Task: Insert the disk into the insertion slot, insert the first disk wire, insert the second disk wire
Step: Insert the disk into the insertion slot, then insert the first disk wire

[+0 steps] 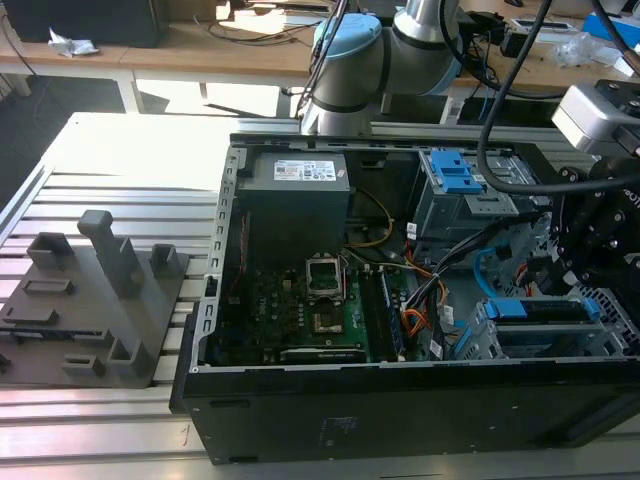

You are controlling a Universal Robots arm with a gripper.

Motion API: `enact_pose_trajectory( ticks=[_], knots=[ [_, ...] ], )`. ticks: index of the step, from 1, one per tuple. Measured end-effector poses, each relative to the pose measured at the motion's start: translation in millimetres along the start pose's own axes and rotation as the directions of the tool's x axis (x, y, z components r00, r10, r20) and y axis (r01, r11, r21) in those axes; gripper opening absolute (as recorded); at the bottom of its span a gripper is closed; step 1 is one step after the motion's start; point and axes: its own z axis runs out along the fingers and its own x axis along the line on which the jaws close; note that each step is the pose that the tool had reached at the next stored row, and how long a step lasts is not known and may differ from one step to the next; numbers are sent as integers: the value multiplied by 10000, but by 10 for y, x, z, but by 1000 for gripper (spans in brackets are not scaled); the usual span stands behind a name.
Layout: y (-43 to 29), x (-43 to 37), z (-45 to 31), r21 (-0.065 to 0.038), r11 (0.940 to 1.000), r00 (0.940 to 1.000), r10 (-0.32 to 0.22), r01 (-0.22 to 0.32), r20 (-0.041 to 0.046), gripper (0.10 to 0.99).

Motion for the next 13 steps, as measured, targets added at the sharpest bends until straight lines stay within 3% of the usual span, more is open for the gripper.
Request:
enact_pose_trajectory(
  ticks=[13],
  knots=[
    [-1, 0, 2, 0, 10000, 10000, -1, 1, 2, 114]
  ],
)
